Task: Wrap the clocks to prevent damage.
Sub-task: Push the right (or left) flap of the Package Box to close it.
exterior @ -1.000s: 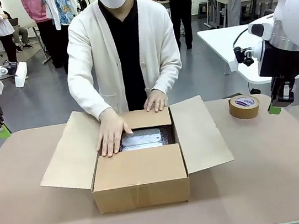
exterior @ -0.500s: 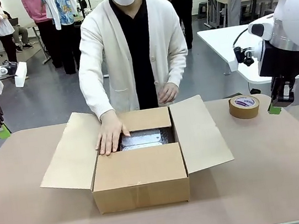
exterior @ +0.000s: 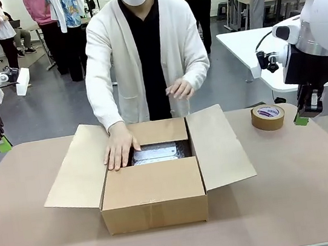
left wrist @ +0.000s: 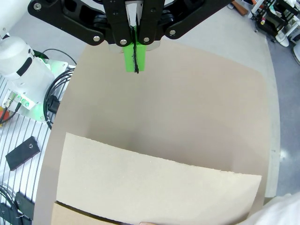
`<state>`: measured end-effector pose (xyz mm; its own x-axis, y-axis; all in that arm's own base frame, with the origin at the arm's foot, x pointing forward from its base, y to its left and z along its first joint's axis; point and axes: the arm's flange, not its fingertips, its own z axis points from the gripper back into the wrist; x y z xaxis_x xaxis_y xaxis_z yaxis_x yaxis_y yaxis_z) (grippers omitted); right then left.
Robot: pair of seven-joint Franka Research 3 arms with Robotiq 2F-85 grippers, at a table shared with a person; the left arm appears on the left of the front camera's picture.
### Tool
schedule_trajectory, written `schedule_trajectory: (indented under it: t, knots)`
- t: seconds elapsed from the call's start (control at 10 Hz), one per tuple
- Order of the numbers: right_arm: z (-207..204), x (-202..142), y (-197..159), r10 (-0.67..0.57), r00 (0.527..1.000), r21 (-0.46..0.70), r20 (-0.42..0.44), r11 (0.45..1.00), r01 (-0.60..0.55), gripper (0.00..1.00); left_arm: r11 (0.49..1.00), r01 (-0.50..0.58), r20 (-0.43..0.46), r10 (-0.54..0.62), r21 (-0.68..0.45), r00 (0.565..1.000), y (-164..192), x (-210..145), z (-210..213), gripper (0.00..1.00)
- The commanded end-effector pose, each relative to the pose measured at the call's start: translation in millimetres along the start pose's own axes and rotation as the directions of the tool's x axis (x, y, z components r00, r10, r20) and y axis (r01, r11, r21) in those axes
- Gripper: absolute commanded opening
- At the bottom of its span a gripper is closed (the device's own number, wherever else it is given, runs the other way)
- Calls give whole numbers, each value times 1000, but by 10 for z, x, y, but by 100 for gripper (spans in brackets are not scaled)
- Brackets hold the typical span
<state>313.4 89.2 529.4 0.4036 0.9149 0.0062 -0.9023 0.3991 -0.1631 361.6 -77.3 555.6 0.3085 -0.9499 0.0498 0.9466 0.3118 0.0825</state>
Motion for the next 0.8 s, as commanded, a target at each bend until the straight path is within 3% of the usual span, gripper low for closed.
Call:
schedule_trajectory:
  t: [0.0, 0.7]
  knots:
    - [-7, 8, 1, -6, 1000, -10, -9, 1000, 6, 1, 1000, -19, 11, 19, -2, 1000, -9, -2, 12, 0]
    - [-7, 8, 1, -6, 1000, -10, -9, 1000, 6, 1, 1000, -19, 11, 19, -2, 1000, -9, -2, 12, 0]
